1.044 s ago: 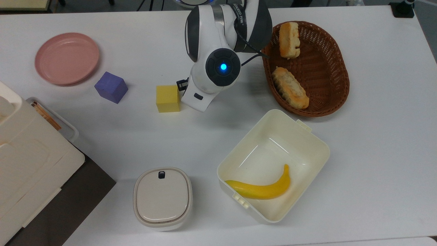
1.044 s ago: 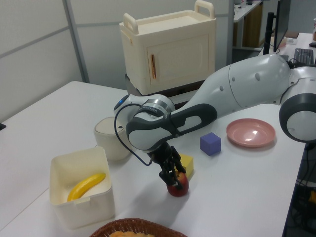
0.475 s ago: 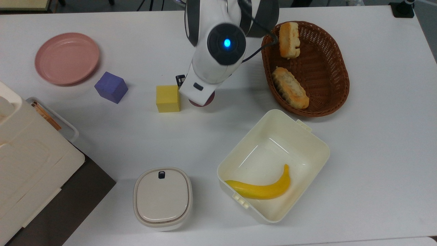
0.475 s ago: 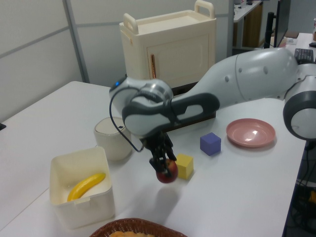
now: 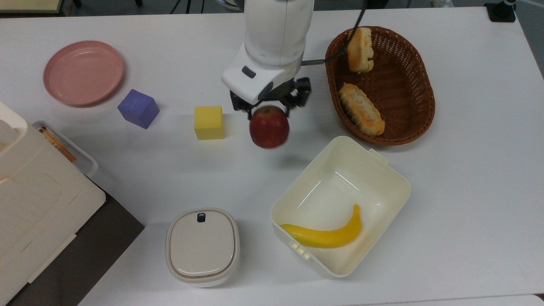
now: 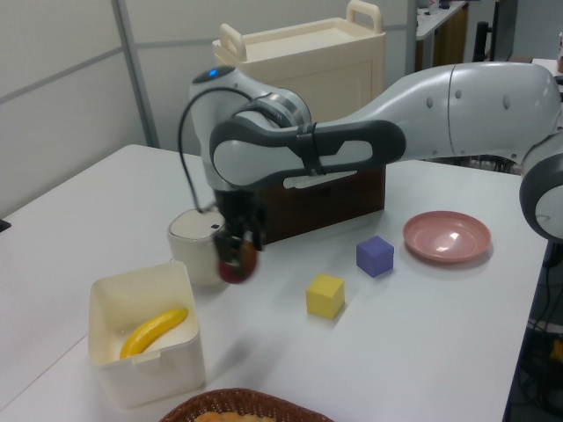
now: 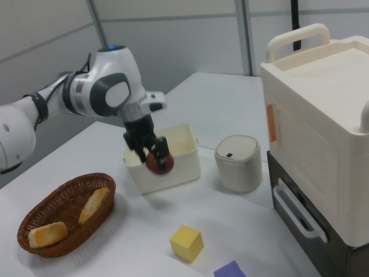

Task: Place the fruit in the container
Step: 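Lift the red apple and carry it toward the cream container, then lower the apple into the container beside the banana and open the gripper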

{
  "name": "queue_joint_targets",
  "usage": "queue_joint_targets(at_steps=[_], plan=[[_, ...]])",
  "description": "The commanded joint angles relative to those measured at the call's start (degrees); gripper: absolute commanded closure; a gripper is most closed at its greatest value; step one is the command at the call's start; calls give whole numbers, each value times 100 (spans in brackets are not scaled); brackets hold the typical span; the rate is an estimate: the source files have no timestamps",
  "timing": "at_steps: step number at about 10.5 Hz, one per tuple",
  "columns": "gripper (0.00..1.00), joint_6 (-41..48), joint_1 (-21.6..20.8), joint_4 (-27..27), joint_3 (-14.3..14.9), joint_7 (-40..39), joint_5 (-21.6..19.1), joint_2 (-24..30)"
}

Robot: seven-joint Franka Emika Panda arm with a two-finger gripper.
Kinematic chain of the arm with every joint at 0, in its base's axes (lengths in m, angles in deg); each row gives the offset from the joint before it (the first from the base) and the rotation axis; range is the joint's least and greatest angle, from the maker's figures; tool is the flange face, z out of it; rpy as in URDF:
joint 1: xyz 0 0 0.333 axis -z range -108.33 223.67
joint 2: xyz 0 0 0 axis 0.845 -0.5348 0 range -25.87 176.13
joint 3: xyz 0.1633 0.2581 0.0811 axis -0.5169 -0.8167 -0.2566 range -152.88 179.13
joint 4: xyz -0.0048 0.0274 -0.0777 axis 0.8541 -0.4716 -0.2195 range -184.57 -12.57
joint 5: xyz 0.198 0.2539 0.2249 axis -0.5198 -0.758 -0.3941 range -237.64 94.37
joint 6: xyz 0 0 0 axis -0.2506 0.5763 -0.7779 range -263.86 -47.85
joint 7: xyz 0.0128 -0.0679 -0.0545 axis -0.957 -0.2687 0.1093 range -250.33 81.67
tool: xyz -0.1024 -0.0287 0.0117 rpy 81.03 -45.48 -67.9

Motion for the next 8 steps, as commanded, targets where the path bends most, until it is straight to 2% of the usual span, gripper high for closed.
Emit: queue_joint_targets(at_steps=[1,2,3,6,8], plan=[[82,-1788,-383,-141,-33,1563,-184,9],[32,-2098,-462,-211,-33,1923,-176,0],[0,-2119,-489,-229,-33,2084,-132,8],[0,-1997,-402,-212,-16,2050,-176,104],[0,-878,-322,-177,54,1256,-97,271]])
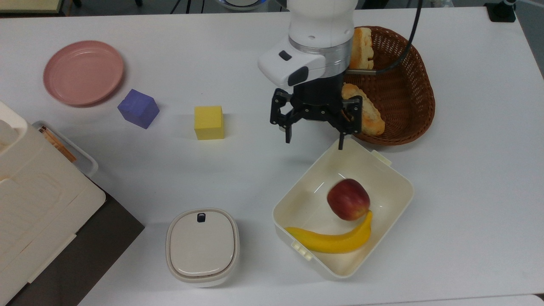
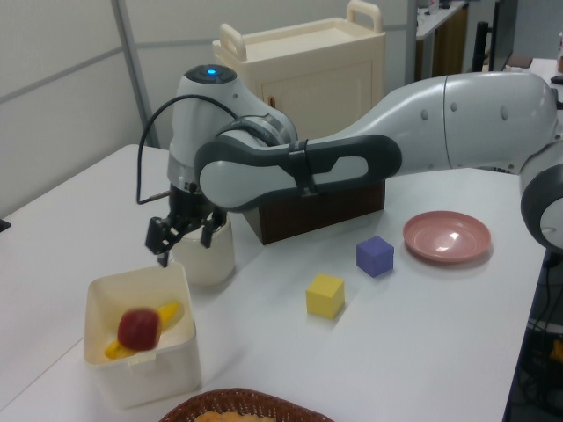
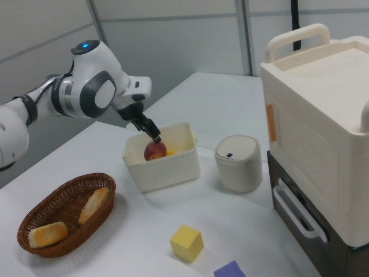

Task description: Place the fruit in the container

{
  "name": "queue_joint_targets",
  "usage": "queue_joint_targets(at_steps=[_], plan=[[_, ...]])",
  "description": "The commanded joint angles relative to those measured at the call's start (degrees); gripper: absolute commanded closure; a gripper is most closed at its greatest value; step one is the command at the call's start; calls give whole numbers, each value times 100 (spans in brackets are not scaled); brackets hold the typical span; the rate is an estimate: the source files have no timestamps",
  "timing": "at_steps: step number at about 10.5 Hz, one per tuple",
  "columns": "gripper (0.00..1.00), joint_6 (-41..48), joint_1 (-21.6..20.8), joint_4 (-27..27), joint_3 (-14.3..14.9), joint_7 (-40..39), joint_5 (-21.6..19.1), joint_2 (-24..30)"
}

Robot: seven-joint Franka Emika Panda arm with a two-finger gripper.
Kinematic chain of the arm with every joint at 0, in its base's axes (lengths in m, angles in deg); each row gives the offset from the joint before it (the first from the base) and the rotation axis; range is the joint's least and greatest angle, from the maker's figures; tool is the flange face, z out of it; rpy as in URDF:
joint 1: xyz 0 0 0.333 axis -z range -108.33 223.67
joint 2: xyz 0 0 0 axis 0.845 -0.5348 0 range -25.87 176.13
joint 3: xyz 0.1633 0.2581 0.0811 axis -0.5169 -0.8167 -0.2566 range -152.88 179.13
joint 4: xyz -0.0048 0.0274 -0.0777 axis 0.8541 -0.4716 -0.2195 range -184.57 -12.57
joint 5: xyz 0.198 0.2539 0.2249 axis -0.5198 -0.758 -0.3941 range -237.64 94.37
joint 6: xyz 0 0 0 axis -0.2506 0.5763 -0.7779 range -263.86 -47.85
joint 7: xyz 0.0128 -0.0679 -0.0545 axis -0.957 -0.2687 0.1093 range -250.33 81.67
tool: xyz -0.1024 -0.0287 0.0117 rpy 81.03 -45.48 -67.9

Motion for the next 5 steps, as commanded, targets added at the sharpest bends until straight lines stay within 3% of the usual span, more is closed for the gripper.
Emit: queue_joint_targets(at_steps=[1,5], plan=[[0,1558,131,-148,109,-1249,36,517],[0,2889,605,-157,127,-2368,413,844]])
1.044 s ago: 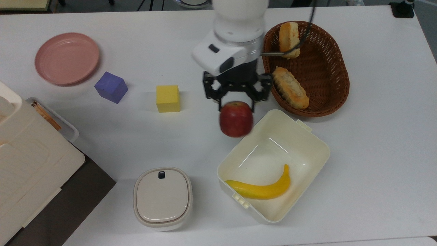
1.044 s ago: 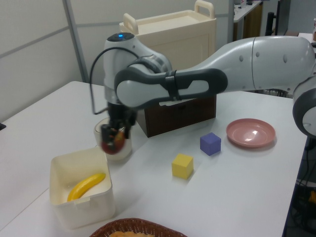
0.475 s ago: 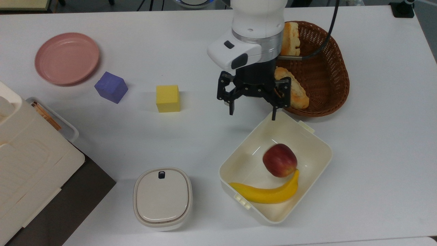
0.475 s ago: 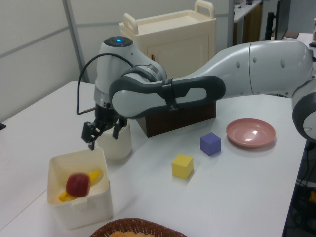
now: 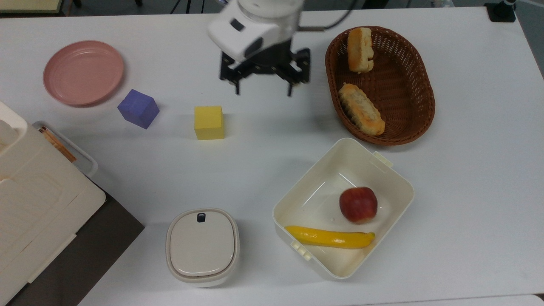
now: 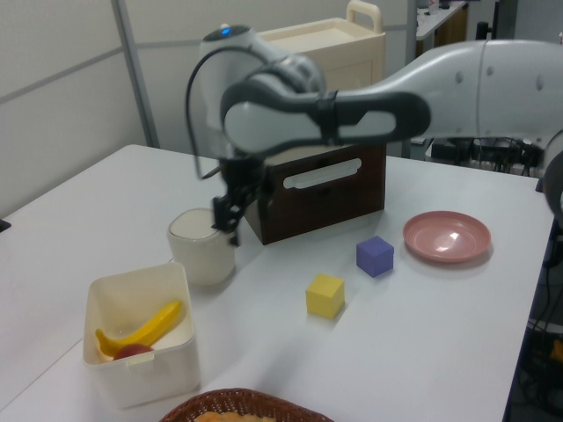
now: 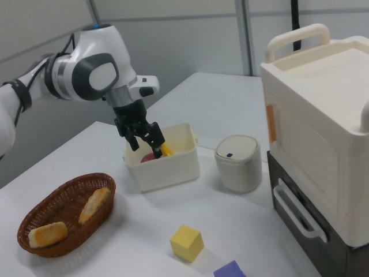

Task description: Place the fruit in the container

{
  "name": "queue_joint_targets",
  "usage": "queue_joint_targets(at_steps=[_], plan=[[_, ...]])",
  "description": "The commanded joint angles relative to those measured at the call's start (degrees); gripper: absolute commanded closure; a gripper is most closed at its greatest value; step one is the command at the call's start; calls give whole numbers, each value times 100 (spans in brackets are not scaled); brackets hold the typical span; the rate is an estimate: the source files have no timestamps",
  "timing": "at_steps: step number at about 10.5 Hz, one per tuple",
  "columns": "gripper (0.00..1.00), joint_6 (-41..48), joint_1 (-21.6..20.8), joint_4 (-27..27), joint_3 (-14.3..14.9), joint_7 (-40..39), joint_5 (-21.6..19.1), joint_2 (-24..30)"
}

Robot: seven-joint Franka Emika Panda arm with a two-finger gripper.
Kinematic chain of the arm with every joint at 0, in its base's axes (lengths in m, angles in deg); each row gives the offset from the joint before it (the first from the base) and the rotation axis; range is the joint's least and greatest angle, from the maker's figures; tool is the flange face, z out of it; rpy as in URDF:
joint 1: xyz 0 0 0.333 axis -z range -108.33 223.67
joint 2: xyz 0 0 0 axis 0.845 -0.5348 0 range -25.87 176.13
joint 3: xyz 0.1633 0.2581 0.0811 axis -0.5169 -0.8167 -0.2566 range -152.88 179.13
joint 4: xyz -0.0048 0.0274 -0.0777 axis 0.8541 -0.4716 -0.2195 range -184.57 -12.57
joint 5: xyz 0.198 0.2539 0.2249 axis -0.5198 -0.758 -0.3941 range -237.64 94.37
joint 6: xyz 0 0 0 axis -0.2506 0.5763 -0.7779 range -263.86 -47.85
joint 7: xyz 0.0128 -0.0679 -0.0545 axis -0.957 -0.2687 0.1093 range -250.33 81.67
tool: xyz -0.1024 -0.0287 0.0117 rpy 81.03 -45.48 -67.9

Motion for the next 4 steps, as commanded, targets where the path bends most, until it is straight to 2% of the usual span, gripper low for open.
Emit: queue_joint_targets(at_steps=[1,4], plan=[[0,508,291,-202,44,-682,219,212],[0,420,574,-237,62,-875,341,151]])
